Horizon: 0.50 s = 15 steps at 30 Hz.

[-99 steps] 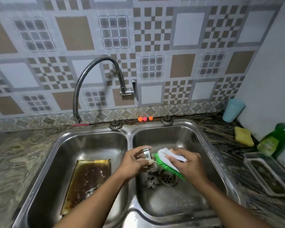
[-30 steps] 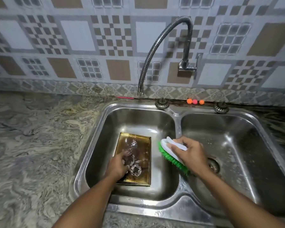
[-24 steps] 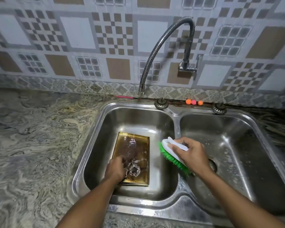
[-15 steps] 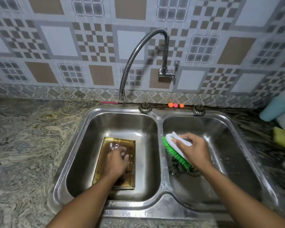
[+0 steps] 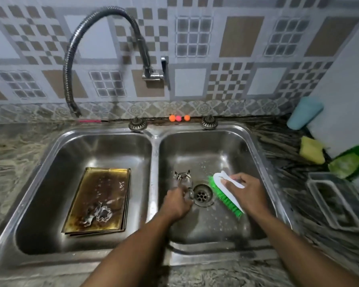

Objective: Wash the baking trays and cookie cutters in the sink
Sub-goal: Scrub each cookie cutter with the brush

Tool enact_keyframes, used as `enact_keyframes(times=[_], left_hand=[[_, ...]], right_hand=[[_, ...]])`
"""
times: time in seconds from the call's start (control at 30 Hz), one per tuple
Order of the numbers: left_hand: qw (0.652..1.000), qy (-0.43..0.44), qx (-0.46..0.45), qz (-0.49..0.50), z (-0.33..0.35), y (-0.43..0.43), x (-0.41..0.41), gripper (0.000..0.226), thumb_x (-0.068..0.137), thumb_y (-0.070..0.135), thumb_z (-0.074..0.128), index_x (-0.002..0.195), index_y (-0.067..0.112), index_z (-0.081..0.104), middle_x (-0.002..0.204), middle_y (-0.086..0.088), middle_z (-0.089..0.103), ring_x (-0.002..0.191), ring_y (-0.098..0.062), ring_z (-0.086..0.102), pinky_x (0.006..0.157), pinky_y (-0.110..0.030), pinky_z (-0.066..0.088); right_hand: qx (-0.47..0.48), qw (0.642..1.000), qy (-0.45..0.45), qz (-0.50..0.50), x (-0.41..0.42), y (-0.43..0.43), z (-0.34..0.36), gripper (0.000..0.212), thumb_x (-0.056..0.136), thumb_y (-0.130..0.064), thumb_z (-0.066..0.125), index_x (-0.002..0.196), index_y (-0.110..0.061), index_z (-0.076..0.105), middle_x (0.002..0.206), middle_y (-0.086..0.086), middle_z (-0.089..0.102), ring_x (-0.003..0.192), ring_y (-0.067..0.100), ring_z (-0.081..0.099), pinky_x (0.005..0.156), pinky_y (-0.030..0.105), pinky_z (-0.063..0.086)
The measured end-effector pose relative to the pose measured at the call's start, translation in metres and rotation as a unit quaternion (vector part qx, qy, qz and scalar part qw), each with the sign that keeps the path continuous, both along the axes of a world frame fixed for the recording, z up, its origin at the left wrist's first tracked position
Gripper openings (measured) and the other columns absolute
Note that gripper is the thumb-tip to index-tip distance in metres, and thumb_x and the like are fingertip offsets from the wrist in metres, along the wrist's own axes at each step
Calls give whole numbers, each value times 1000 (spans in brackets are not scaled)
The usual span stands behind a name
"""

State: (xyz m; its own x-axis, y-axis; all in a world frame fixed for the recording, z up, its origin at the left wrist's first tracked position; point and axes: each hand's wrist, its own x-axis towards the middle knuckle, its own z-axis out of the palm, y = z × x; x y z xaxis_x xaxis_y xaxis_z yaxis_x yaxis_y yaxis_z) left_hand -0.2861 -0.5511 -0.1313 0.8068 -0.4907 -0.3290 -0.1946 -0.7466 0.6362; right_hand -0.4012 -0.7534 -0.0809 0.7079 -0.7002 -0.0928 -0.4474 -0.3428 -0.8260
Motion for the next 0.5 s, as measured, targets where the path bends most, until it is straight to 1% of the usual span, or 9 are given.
enact_keyframes(times=[0.07,0.13,0.17,0.2,0.27,0.37,0.43,0.5], left_hand=[[1000,8,21,20,-20,-11,-6,50,84,41,68,130,25,58,113,-11,70,110,-31,66,93,-32,52],[998,14,46,40,-33,-18,-9,65,85,33,72,144,22,47,131,-16,58,123,-34,56,106,-34,43],[997,13,64,45,-39,-20,-9,71,86,31,72,148,21,41,138,-16,51,129,-35,51,111,-35,38],[996,10,83,43,-45,-21,-8,73,87,29,71,151,21,37,144,-16,45,132,-35,46,114,-36,35],[992,13,122,31,-56,-22,-6,70,91,23,65,153,21,33,151,-14,37,136,-37,42,117,-40,33],[984,28,174,7,-71,-20,-2,66,92,11,57,152,24,32,148,-15,38,135,-38,42,115,-44,36],[979,19,201,-6,-75,-20,-3,60,93,10,52,147,28,36,141,-15,42,132,-38,44,110,-47,42],[974,12,226,-28,-77,-22,-5,53,94,12,53,143,29,42,137,-13,42,131,-35,43,108,-49,45]], right_hand=[[15,1000,4,10,-6,-10,-11,37,63,-67,76,84,-37,72,80,-12,73,73,12,69,67,39,57],[24,1000,2,21,-9,-18,-22,33,64,-63,79,82,-37,72,80,-10,72,74,14,69,67,39,57],[28,999,-1,26,-10,-22,-26,33,64,-64,79,82,-37,72,79,-10,72,74,14,69,66,39,57],[30,999,0,31,-10,-26,-31,35,62,-66,78,82,-38,72,80,-11,72,74,14,69,66,39,57],[29,999,10,43,-12,-31,-38,38,60,-71,75,83,-42,72,81,-15,72,74,10,69,66,38,57],[30,998,13,53,-15,-40,-47,39,58,-72,74,84,-43,71,82,-15,72,76,9,69,68,39,59],[31,997,16,64,-15,-43,-51,38,60,-71,75,84,-41,71,83,-14,72,77,9,69,69,39,59],[24,997,25,74,-16,-45,-51,34,64,-68,76,84,-40,71,83,-14,72,77,9,68,69,38,58]])
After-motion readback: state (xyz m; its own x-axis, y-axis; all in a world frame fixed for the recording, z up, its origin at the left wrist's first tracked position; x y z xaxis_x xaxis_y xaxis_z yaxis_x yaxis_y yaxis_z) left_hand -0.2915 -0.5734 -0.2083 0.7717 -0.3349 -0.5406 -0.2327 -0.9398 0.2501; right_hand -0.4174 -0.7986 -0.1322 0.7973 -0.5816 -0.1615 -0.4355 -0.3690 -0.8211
